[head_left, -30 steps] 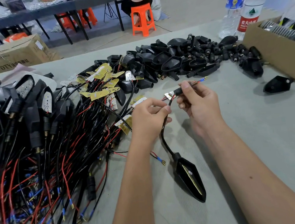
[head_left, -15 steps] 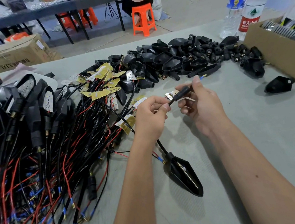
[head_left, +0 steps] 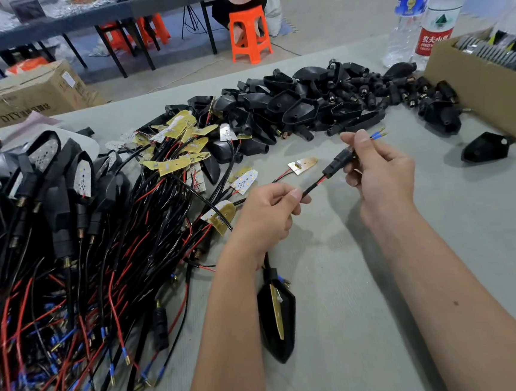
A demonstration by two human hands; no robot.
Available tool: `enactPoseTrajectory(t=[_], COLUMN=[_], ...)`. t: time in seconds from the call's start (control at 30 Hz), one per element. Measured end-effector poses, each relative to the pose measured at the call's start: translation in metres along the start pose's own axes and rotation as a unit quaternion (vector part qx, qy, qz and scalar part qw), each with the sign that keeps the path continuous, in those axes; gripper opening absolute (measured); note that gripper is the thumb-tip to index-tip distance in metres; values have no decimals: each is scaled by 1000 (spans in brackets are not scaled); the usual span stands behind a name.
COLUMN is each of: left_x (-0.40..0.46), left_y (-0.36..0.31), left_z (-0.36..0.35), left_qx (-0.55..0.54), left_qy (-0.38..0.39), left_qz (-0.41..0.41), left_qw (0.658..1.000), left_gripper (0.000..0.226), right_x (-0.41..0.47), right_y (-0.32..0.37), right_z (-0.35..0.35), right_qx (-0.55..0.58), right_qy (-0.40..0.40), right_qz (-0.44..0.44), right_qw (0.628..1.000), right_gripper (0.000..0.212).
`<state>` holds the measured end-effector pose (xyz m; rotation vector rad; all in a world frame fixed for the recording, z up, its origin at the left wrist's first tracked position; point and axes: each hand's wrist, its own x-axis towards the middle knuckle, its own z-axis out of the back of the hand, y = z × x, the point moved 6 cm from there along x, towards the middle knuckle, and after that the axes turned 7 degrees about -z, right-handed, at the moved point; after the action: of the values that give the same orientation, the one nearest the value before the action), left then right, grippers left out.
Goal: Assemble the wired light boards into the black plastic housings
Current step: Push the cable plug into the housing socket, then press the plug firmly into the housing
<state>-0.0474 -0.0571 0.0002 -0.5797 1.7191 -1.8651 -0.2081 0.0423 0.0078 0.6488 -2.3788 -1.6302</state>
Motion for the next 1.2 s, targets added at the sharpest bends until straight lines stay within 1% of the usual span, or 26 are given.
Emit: enactPoseTrajectory(t=[0.13,0.3,0.4,0.53,0.67,0.77,0.83,0.9,0.97,1.07,1.2], left_x=[-1,-4,-3,-2,-1,0,0,1,1,-1,-2], left_y=[0,-4,-6,-7,-5,-3,-2,-1,0,-2,-6], left_z=[5,6,7,7,5,3,3,3,4,5,3], left_qx=[16,30,38,4,-19,-31,-40,-40,-39,-38,-19], left_qy=[14,24,3,-35,-37,-46,-58,-64,-66,-51,-34], left_qz=[7,0,-5,2,25,41,48,54,55,48,29], left_qw=[1000,999,999,999,999,998,996,996,996,997,999], left_gripper=[26,19,18,23,28,30,31,30,30,28,27], right_x=[-4,-6,-6,-6,-6,-5,-5,-6,-7,-7,-5], right_y=[4,7,4,2,1,3,6,7,7,6,6], right_z=[-1,3,2,0,0,-3,-6,-10,-12,-10,-6], right_qx=[-51,-89,-101,-97,-89,-87,-78,-80,-100,-120,-110], right_qy=[-3,-32,-33,-29,-27,-8,24,56,68,51,21], right_qz=[38,70,64,66,64,64,61,61,63,64,59], right_qw=[998,993,992,993,994,994,995,993,991,989,992], right_gripper=[26,28,28,29,29,29,27,20,10,7,14])
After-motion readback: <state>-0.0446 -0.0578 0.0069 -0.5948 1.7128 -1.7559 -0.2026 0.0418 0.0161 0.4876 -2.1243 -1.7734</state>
